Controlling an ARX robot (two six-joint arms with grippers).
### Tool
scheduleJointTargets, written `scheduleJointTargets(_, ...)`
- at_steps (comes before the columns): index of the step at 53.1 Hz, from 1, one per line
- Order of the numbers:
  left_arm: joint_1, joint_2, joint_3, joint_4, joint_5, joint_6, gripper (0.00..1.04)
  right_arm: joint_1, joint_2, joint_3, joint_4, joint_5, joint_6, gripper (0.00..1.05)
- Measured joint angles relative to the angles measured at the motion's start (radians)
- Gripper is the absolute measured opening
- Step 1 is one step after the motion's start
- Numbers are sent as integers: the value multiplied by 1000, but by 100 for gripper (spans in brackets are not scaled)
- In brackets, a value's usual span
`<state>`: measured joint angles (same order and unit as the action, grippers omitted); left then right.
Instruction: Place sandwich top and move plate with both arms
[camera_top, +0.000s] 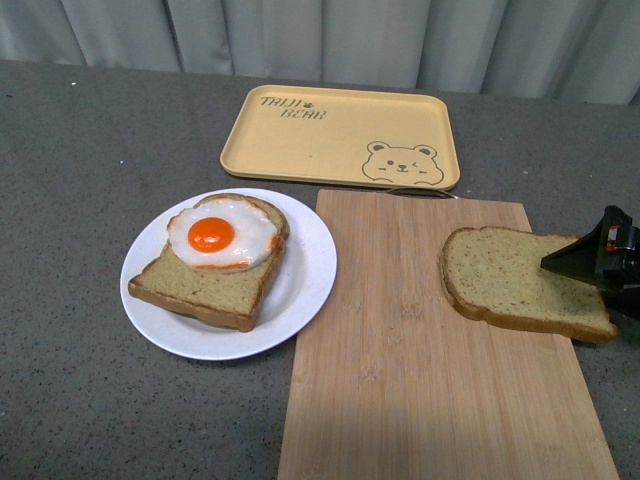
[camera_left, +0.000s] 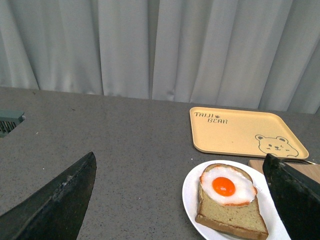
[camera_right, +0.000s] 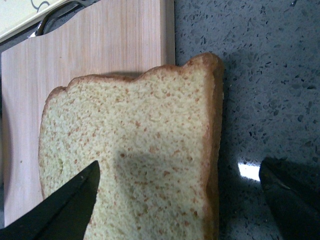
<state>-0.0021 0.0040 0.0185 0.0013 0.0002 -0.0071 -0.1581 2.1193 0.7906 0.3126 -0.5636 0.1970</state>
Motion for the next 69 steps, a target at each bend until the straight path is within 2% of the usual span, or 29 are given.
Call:
scheduleJointTargets(17,0,0,0,0,0,0,98,13,13,25,-54,24,16,41)
scheduleJointTargets(31,0,0,0,0,0,0,98,-3,-58,21,-139,9,13,6)
scheduleJointTargets(35,0,0,0,0,0,0,98,-3,-97,18,-179,-10,6,3)
scheduleJointTargets(46,0,0,0,0,0,0,98,61,-277,-1,-194,-193,24,3)
scheduleJointTargets(51,0,0,0,0,0,0,98,157,-304,0,-116,-250,82,3)
scheduleJointTargets(58,0,0,0,0,0,0,98,278,-266,29,-8,-250,191,3)
scheduleJointTargets(69,0,0,0,0,0,0,98,460,-125,163,51,-243,304,3)
